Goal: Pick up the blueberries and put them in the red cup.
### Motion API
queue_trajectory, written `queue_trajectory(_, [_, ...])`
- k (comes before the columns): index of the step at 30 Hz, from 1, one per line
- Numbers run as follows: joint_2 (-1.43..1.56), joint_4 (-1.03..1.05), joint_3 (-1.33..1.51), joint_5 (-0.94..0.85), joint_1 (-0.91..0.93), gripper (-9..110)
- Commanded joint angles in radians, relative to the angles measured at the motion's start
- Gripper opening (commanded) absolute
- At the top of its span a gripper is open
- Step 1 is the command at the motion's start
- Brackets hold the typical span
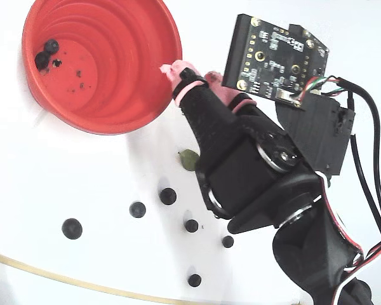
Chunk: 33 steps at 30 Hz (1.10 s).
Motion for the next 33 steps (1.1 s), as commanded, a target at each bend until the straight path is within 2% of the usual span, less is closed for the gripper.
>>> queue_trajectory(1, [0.138,0.011,-0.008,-0.012,0.005,16])
queue_trajectory(33, [0.250,0.160,0.092,-0.069,0.140,16])
